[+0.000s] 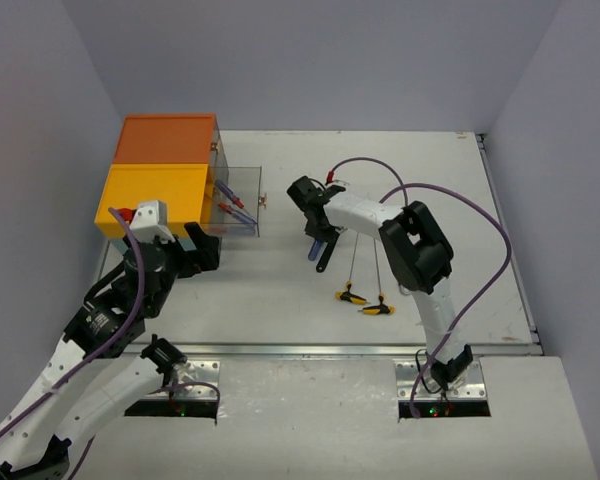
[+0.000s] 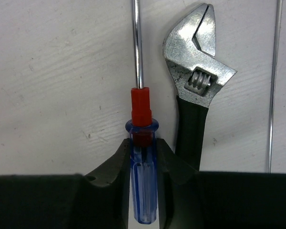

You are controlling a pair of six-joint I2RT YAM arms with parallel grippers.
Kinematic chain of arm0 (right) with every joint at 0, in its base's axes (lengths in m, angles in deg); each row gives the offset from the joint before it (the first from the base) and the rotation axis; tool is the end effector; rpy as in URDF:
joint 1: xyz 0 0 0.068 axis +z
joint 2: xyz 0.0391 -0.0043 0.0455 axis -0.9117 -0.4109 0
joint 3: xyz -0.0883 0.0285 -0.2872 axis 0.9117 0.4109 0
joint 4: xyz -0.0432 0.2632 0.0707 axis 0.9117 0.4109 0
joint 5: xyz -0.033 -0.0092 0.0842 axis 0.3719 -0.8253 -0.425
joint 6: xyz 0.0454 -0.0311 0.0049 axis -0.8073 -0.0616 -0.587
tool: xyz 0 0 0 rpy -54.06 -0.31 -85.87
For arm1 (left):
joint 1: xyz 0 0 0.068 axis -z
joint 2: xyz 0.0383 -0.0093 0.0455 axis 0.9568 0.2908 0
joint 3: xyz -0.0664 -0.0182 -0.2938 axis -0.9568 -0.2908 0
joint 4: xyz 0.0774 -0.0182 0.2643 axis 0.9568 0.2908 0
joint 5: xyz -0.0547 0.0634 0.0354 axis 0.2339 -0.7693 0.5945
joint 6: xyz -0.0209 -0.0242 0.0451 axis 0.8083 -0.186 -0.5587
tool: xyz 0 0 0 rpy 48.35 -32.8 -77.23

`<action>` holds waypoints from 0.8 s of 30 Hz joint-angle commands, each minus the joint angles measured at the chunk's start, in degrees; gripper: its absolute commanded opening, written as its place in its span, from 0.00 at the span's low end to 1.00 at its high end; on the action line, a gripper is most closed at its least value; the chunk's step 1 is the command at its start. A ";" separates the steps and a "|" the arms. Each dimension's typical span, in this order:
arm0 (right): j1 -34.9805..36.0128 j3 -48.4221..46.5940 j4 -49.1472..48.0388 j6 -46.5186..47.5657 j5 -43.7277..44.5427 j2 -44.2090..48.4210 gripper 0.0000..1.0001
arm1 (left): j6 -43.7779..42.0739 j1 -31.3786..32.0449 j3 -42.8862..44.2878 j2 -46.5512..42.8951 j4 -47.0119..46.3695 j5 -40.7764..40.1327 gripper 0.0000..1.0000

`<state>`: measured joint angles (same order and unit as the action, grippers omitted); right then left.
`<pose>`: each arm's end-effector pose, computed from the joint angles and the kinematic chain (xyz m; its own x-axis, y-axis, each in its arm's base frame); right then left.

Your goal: Sort the tools into containers

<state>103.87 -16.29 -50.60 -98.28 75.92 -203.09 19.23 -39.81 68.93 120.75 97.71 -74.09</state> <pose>0.3815 0.2782 0.1505 -0.7047 0.4895 -0.5136 0.5040 0.8549 0.1233 0.0929 -0.0398 0.3554 -0.3485 -0.2044 -0.9148 -0.0232 0.9775 -0.2096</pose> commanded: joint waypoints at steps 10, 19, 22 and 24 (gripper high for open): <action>3.18 3.64 -9.45 19.38 4.69 19.23 0.00 | 3.09 -0.32 -2.02 -10.28 -3.29 -5.91 1.00; 8.61 -7.25 -27.98 61.56 -18.40 23.75 0.00 | 3.71 -0.23 -2.55 -9.77 -2.94 -5.92 1.00; 8.70 -15.53 -22.84 62.66 -27.90 19.51 0.00 | 3.62 -0.23 -2.46 -9.08 -2.93 -5.68 1.00; 9.78 -29.66 -16.90 61.36 -31.18 13.08 0.00 | 3.53 -0.32 -2.46 -8.59 -2.93 -5.60 1.00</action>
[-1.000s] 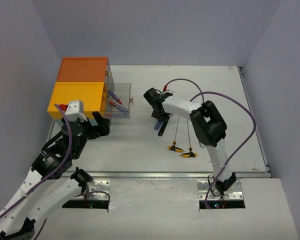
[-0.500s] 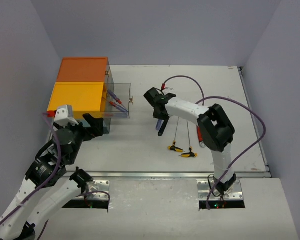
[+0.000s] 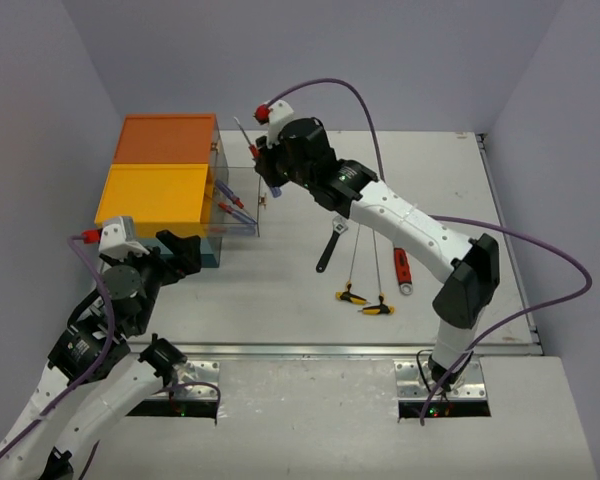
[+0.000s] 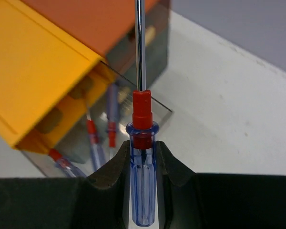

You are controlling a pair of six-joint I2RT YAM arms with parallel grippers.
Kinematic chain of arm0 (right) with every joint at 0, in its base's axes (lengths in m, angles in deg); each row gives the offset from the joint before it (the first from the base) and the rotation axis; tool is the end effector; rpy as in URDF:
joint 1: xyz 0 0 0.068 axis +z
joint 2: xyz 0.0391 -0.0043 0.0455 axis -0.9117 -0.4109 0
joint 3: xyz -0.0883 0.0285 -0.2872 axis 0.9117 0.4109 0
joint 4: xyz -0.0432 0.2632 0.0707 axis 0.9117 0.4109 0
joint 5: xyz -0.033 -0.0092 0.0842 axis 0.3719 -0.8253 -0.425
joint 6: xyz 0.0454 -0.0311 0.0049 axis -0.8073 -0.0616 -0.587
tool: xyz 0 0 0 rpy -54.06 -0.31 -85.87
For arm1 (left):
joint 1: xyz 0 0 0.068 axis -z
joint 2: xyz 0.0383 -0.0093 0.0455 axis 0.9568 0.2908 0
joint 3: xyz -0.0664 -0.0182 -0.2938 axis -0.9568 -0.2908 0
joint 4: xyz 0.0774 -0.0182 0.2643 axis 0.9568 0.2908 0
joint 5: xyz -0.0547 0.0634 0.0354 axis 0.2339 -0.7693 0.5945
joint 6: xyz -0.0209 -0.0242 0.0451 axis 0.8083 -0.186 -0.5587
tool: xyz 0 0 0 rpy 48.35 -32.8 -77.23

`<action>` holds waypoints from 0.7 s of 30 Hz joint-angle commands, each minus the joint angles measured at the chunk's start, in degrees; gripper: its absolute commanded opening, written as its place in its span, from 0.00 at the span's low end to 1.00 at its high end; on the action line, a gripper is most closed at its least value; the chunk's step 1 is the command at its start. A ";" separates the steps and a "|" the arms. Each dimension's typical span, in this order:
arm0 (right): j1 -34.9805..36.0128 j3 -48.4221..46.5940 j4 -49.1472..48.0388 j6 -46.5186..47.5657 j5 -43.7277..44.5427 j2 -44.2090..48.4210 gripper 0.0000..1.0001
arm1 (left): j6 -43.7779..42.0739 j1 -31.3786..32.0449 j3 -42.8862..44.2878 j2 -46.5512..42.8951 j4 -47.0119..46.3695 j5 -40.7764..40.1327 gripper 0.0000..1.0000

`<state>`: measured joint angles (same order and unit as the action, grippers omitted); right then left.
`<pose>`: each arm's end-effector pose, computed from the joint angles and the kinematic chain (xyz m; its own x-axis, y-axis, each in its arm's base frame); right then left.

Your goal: Sort the tools into containers

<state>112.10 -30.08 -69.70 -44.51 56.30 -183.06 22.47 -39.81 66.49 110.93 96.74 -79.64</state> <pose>0.3240 0.3333 0.4158 -0.3516 -0.0582 -0.9343 -0.5799 0.7970 0.1686 0.0630 -0.0165 0.3542 -0.1923 -0.3332 -0.9230 -0.0900 0.9426 -0.3216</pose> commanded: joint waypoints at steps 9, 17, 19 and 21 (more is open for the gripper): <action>3.72 -11.25 0.27 0.96 -6.98 -10.60 0.00 | 0.20 -0.24 -0.19 0.44 -2.04 -0.01 1.00; 3.73 -6.69 4.14 -0.98 -7.38 -8.04 0.10 | 0.20 -0.32 -0.11 0.25 -1.96 -0.41 1.00; 3.73 -5.28 4.01 -1.53 -7.23 -6.68 0.16 | 0.20 -0.32 -0.11 0.30 -1.96 -0.45 1.00; 3.73 -5.08 4.82 -2.06 -6.94 -6.02 0.23 | 0.20 -0.32 -0.11 0.33 -1.96 -0.38 1.00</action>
<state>115.86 -35.75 -63.81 -45.09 49.02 -194.16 22.47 -39.81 66.39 111.64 96.83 -79.66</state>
